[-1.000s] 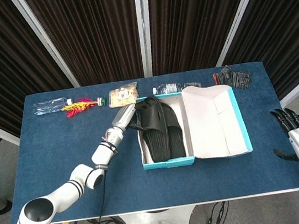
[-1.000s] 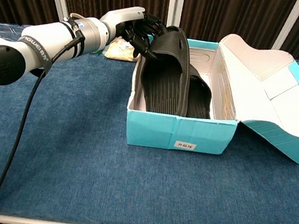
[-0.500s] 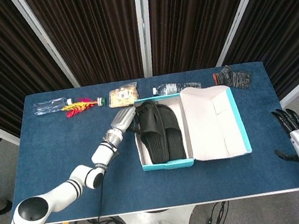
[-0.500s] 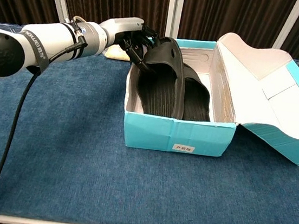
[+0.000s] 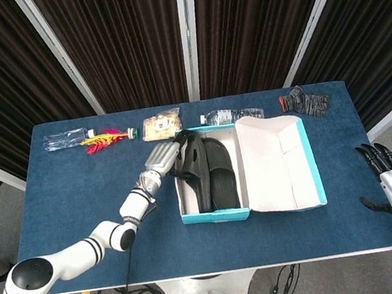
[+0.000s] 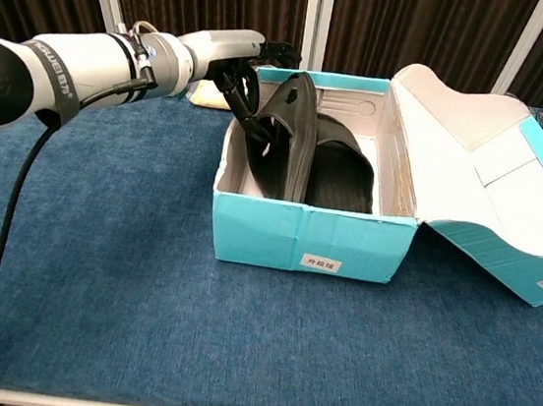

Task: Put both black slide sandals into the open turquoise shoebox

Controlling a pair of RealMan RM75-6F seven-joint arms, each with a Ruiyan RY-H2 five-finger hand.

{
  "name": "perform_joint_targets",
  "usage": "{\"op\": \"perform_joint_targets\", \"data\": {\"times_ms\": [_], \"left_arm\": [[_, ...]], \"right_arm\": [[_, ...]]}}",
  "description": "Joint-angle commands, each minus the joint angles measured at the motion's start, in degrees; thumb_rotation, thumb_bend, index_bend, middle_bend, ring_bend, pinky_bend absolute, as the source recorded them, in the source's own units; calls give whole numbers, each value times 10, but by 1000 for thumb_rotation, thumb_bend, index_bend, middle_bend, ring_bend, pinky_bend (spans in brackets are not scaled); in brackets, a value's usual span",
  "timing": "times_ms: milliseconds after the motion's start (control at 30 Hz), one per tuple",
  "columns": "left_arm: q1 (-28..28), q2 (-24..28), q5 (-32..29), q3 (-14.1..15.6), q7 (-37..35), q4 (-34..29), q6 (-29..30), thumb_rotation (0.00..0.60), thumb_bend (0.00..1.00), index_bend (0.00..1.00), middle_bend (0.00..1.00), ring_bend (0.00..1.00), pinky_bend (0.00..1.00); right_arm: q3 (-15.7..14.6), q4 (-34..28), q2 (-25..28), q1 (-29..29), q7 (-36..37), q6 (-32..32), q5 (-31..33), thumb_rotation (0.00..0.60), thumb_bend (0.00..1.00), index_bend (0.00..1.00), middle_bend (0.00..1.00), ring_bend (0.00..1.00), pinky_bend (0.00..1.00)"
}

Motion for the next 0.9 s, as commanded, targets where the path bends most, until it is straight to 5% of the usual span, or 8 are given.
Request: {"op": "perform_joint_targets", "data": {"times_ms": [33,400,600,800,900], "left_arm": [[1,23,-12,3,33,-26,2,600,0,22,5,0,220],[-5,195,-107,12,107,-195,-58,600,0,23,0,0,193],[4,195,-53,-9,68,-217,-20,600,13,163,102,7,193],[-24,140,15,0,45,-147,-31,593,367,258,189,33,198],[-46,121,26,7,56,-114,-47,512,449,259,191,33,192]], "right_arm": [[0,1,0,0,1,0,0,600,87,0,62,0,176],[-2,5,0,-1,9,0,-2,600,92,0,62,0,176],[-2,6,-1,-1,10,1,-5,600,93,0,62,0,176],[-3,6,-1,-2,10,3,-6,600,93,0,62,0,176],[-2,6,-1,-3,10,4,-5,600,93,0,62,0,176]]}}
